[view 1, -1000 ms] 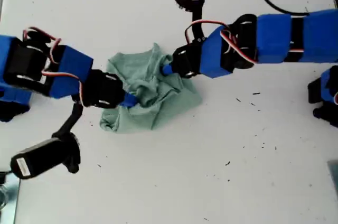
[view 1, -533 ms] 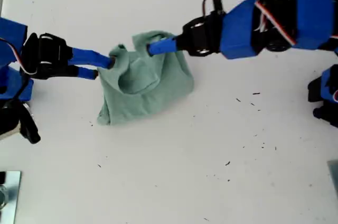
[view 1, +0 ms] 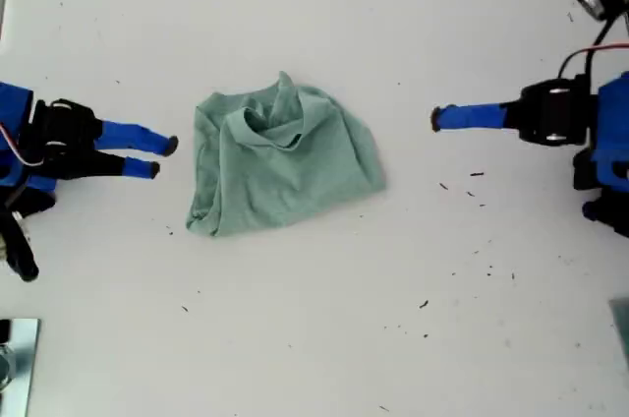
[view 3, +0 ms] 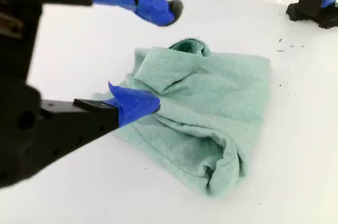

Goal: Fold t shirt

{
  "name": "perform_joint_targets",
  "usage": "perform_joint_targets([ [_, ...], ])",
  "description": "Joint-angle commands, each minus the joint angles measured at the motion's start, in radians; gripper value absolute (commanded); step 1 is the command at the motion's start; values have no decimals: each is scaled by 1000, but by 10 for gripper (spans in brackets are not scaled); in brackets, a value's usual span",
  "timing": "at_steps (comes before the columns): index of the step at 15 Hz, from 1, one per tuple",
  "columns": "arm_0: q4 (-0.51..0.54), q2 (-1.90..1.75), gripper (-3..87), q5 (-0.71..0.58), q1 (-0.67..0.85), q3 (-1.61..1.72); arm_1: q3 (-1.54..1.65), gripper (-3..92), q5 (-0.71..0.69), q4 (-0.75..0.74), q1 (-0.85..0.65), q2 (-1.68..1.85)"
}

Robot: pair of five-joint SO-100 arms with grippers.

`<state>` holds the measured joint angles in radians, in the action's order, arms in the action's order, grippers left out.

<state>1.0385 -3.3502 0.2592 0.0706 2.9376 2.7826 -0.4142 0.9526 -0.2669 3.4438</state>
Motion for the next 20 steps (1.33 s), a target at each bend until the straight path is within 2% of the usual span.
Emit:
perform_joint_targets([
  [1, -44, -51, 134, 21, -44, 43, 35, 218, 29, 126, 41, 57],
  [3, -52, -235, -1, 25, -58, 173, 121, 215, 57, 232, 32, 57],
  [5, -43, -258, -2, 29, -77, 245, 227, 209, 98, 296, 28, 57],
  [7, -25, -256, 4, -25, -78, 310, 305, 180, 222, 385, -2, 57],
  [8, -5, -256, 51, -63, -71, 305, 316, 174, 204, 399, -3, 57],
  [9, 5, -256, 112, -155, -67, 298, 316, 173, 199, 400, -5, 57],
  [10, 5, -256, 126, -265, -66, 298, 316, 172, 229, 400, -5, 57],
  [11, 3, -256, 128, -291, -66, 299, 316, 173, 176, 400, -12, 57],
  [12, 5, -256, 128, -299, -66, 298, 316, 172, 8, 400, -21, 57],
  [13, 5, -256, 128, -299, -66, 298, 316, 171, -259, 400, -21, 57],
  [15, 5, -256, 128, -299, -66, 298, 316, 163, -195, 400, -21, 57],
  [16, 5, -256, 128, -299, -66, 298, 316, 162, -302, 400, -26, 57],
  [17, 5, -256, 128, -299, -66, 298, 316, 160, -344, 400, -28, 57],
  [20, 5, -256, 128, -299, -66, 298, 316, 151, -344, 400, -26, 57],
])
